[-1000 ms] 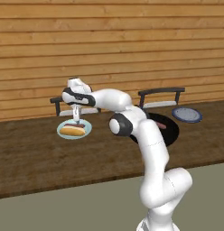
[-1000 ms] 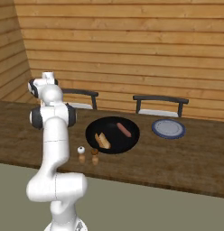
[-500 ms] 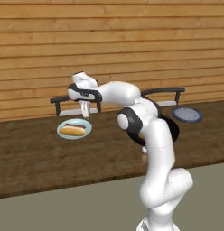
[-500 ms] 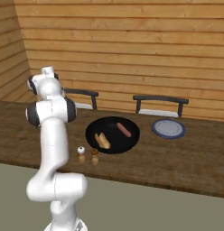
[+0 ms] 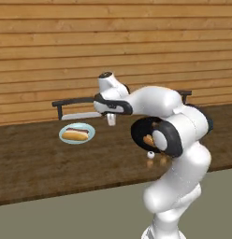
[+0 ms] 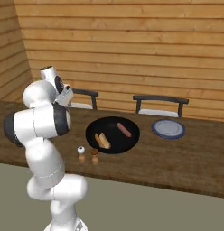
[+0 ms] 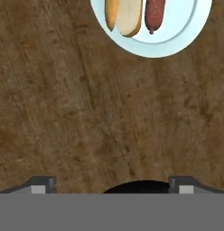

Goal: Place one bun and one sausage from the bowl on each plate.

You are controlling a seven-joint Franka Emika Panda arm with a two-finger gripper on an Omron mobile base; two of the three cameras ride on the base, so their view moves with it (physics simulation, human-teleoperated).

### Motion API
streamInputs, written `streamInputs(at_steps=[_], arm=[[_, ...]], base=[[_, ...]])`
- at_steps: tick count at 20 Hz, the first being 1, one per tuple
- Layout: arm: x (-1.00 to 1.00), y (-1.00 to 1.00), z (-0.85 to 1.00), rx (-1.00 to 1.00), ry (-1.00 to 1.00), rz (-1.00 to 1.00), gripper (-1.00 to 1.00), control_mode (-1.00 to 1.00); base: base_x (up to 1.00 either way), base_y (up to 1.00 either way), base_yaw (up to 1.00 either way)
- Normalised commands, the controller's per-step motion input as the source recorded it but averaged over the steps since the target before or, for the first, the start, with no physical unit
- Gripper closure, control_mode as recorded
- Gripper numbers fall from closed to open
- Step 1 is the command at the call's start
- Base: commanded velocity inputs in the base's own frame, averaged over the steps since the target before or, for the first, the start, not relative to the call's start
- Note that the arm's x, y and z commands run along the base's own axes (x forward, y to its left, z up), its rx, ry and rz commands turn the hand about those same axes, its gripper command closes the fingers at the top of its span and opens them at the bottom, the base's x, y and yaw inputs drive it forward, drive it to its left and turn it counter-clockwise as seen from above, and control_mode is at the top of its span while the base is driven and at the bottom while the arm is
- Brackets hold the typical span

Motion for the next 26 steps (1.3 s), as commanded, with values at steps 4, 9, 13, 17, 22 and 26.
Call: streamInputs(at_steps=[4, 9, 13, 17, 22, 26], arm=[[-0.71, -1.0, 1.0, 0.07, -0.09, -0.1, -1.0, -1.0], [-0.24, -0.99, 0.72, 0.08, 0.02, -0.51, -1.0, -1.0], [0.03, -0.95, 0.05, 0.25, 0.01, -0.59, -1.0, -1.0], [0.32, -0.8, -0.18, 0.41, 0.04, -0.46, -1.0, -1.0], [0.24, -0.14, -0.49, 0.15, 0.24, -0.15, -1.0, -1.0], [0.0, 0.08, -0.62, 0.0, 0.27, 0.0, -1.0, -1.0]], base=[[0.0, 0.0, 0.0], [0.0, 0.0, 0.0], [0.0, 0.0, 0.0], [0.0, 0.0, 0.0], [0.0, 0.0, 0.0], [0.0, 0.0, 0.0]])
